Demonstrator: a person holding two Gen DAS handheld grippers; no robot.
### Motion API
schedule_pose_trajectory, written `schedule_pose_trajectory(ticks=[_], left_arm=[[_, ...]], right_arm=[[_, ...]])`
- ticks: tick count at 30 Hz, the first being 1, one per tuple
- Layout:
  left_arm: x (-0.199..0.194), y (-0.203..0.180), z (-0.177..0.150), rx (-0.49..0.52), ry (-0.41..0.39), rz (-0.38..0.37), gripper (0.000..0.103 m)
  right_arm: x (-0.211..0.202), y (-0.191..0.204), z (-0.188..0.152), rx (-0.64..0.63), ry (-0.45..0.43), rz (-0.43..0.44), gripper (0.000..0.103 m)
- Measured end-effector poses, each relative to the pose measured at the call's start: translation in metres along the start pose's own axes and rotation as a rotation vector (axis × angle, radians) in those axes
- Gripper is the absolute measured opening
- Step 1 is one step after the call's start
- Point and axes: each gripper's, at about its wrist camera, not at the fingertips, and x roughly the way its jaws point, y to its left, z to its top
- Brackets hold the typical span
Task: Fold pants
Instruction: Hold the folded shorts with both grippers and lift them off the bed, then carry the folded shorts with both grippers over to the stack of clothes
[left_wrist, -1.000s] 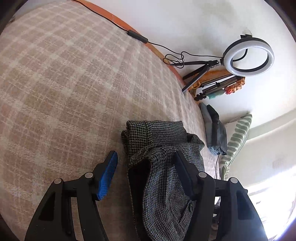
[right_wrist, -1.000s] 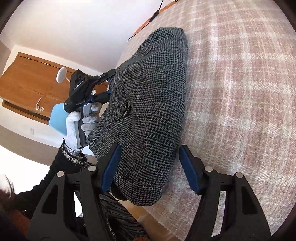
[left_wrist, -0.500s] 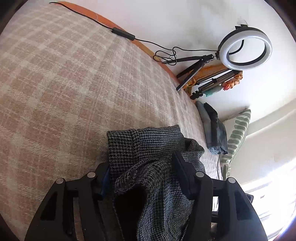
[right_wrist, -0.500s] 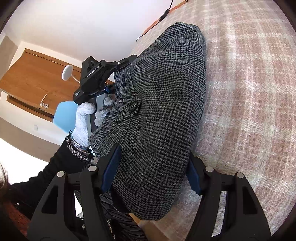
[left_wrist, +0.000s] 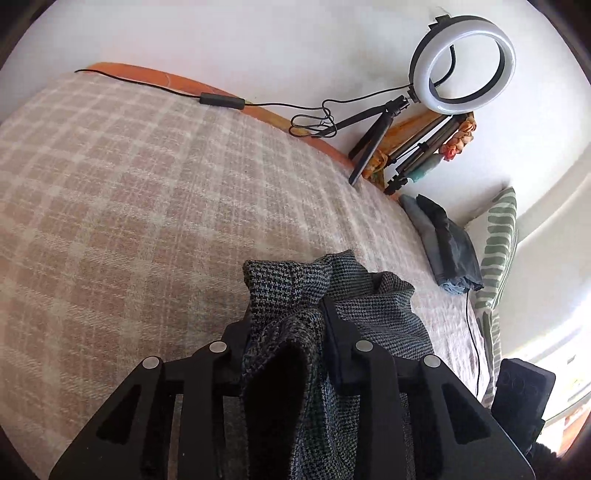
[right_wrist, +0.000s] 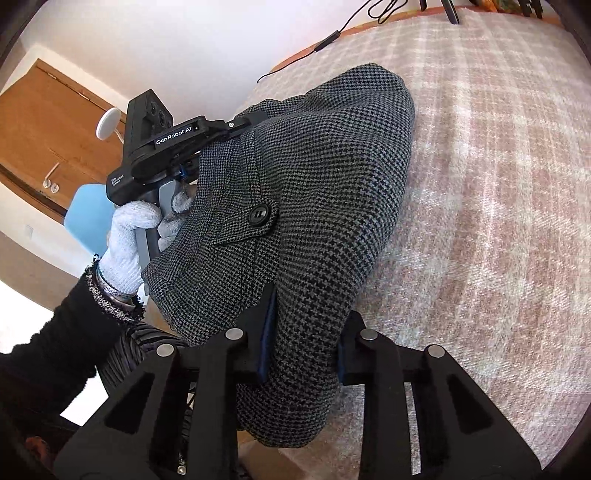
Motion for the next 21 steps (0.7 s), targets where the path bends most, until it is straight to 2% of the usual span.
schedule_pose_trajectory(ticks=[4, 6, 10, 21], left_arm=[[-0.007, -0.009, 0.0, 0.031, -0.025, 0.004, 0.027], [-0.011, -0.013, -0.001, 0.042, -0.039, 0.006, 0.026], [-0.017, -0.019, 0.0, 0.037, -0.065, -0.004, 0.026], [-0.033, -0.051, 0.004, 0.111, -0.117, -0.032, 0.025]], right_arm=[[0.001, 0.027, 0.003, -0.119, -0.022, -0.109, 0.023], [0.001, 0.036, 0.004, -0.153, -0.027, -0.137, 0.023], [-0.002, 0.037, 0.007, -0.157, -0.031, -0.161, 0.022], [-0.018, 0.049, 0.002, -0.245, -0.086, -0.223, 0.02]])
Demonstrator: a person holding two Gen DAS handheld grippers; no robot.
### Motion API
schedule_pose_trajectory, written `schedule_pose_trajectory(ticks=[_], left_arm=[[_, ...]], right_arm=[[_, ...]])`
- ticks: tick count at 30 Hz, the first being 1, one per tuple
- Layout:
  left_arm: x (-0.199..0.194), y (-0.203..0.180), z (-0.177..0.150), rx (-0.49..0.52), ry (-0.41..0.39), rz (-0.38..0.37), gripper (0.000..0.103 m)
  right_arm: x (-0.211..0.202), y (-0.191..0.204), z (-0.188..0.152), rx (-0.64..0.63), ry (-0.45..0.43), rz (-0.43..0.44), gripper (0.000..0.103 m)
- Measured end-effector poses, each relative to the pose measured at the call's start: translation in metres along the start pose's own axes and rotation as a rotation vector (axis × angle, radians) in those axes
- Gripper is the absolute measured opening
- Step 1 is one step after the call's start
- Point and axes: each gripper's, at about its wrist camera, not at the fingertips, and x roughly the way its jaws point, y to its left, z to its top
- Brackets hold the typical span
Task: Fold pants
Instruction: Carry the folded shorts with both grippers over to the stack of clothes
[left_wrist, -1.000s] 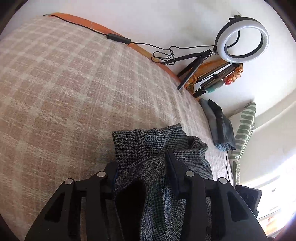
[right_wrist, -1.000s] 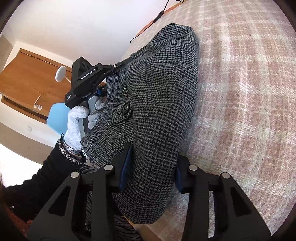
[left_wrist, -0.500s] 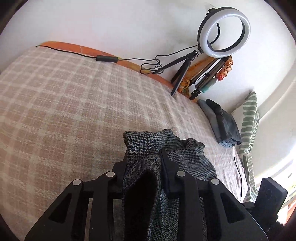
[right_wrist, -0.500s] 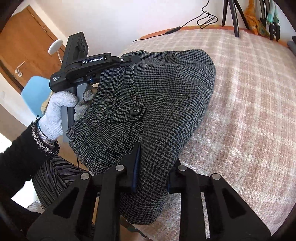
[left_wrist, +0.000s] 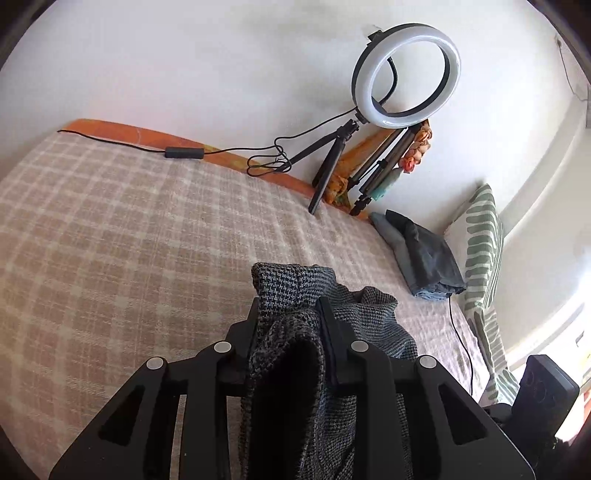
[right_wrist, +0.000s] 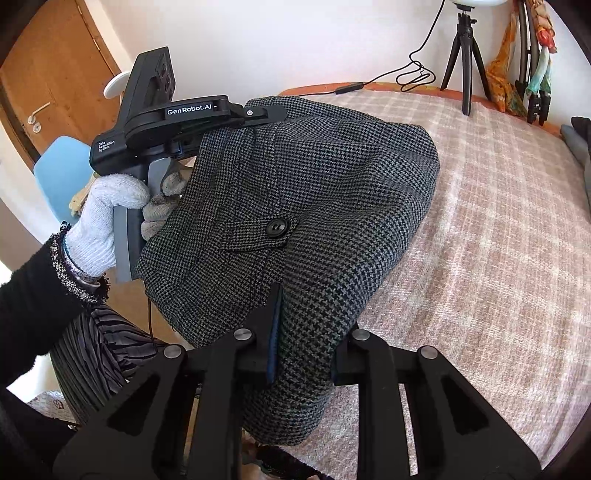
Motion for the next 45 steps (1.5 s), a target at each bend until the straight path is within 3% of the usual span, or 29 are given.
schedule_pose_trajectory(ticks=[10, 20, 35, 45], left_arm=[[-0.001, -0.048, 0.017, 0.1, -0.046, -0.028, 0.024], [0.047, -0.119, 0.045, 0.188, -0.027, -0.101, 0.023], [0.162, -0.265, 0.094, 0.278, -0.02, -0.297, 0.023], [0.247, -0.337, 0.136, 0.306, -0.01, -0.344, 0.023]], right_arm=[[-0.038, -0.012, 0.003, -0.005, -0.082, -0.07, 0.019], [-0.095, -0.051, 0.006, 0.014, -0.153, -0.172, 0.019], [-0.213, -0.187, 0.013, 0.164, -0.274, -0.351, 0.018], [-0.253, -0.291, 0.047, 0.183, -0.295, -0.467, 0.018]])
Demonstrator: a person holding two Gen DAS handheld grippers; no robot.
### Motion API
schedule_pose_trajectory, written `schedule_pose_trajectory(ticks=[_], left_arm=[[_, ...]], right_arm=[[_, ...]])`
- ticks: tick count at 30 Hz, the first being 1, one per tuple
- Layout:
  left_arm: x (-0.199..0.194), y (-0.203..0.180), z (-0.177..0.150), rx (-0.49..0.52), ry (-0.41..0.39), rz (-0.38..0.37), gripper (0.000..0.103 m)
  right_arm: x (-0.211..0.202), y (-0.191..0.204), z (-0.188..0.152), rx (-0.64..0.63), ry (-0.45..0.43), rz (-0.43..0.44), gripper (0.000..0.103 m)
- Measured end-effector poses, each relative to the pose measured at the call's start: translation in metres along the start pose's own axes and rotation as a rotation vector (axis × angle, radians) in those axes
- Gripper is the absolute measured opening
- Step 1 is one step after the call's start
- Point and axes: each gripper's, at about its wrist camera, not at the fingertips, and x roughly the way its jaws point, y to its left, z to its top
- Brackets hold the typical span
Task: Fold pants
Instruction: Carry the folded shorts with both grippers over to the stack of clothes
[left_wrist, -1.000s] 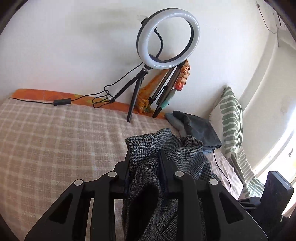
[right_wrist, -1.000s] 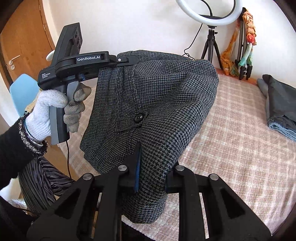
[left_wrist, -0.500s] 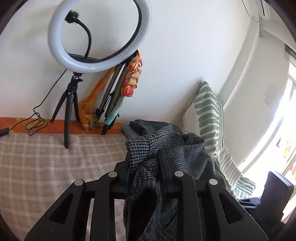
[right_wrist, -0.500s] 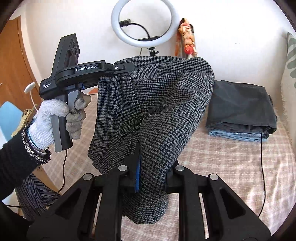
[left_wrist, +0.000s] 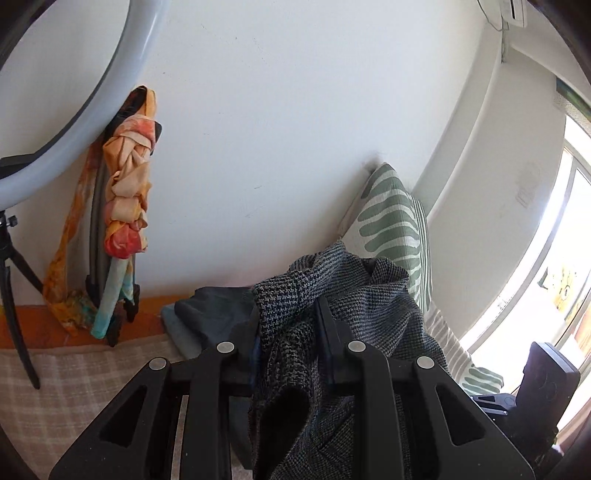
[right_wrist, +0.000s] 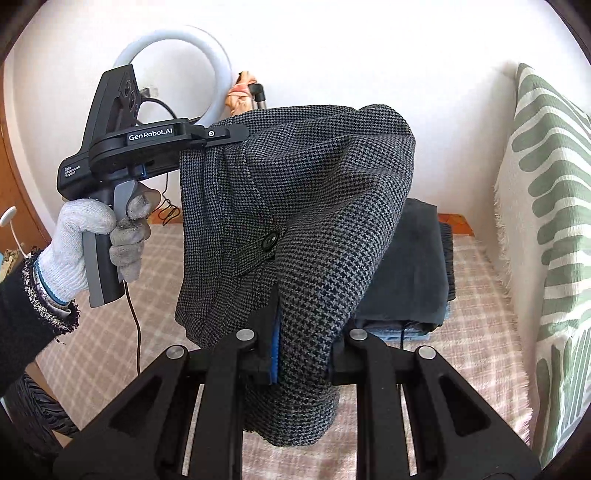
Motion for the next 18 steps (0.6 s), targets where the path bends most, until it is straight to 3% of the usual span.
schedule_pose_trajectory(ticks=[9, 18], left_arm=[[0.058, 0.004, 0.028, 0.013, 0.012, 0.025, 0.023], [0.098, 0.02, 0.022, 0.035, 0.069, 0.104, 0.023]], right_arm=[[0.037, -0.055, 0.031, -0.002, 0.012, -0.002, 0.018], [0.08, -0.082, 0.033, -0.003, 0.052, 0.018, 0.018]])
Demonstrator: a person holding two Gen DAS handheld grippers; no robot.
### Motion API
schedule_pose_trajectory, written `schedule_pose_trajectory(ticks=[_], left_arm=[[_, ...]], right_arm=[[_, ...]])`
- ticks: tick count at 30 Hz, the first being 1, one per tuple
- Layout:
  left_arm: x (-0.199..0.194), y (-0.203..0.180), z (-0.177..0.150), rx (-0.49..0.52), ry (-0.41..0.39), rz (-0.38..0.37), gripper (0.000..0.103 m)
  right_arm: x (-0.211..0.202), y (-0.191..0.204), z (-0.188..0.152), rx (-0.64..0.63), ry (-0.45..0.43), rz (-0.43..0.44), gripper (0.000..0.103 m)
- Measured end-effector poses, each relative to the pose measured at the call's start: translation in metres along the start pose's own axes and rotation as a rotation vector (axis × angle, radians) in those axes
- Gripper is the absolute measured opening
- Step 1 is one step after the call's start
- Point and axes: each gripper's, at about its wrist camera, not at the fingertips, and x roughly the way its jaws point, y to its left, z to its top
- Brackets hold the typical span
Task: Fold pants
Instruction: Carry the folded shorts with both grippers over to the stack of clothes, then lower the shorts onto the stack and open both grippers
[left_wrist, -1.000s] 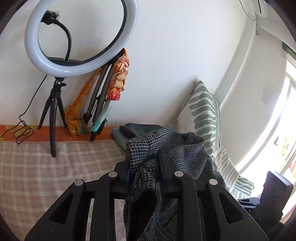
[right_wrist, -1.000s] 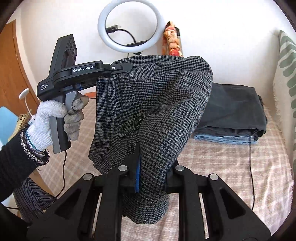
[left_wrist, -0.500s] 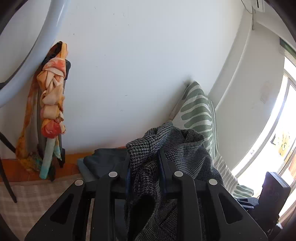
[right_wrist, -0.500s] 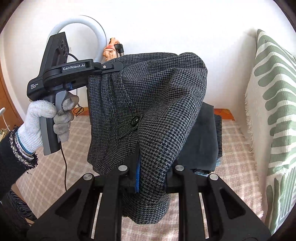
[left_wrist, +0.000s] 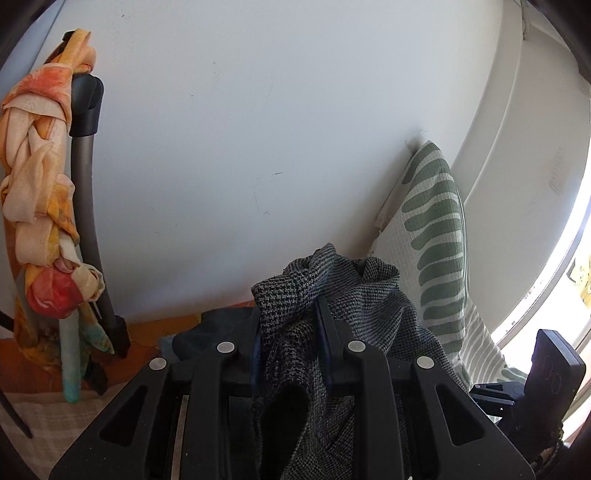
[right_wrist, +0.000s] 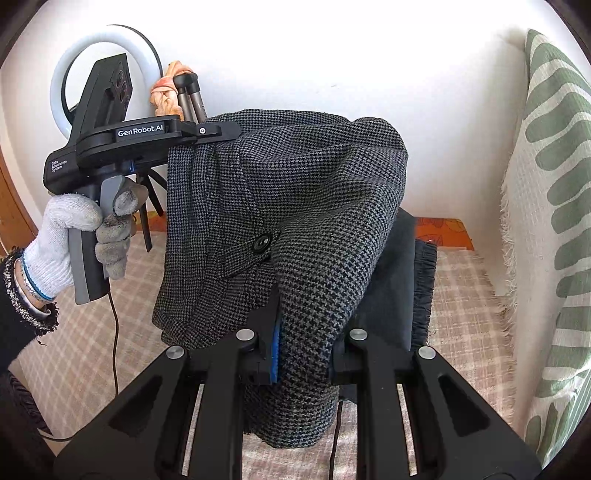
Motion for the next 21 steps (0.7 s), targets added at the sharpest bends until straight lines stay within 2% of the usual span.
schedule_pose_trajectory(ticks=[14, 19, 21], left_arm=[[0.029, -0.028, -0.005, 0.155, 0.029, 0.09, 0.022], [0.029, -0.023, -0.002, 0.146, 0.007, 0.137, 0.022], [0.026, -0.019, 0.001, 0.138, 0.007, 0.133, 0.022]], right_arm=[[0.023, -0.027, -0.024, 0.05, 0.066, -0.056, 0.018], [0.029, -0.03, -0.031, 0.07, 0.079, -0.087, 0.021], [0.031, -0.03, -0.033, 0.071, 0.088, -0.112, 0.023]])
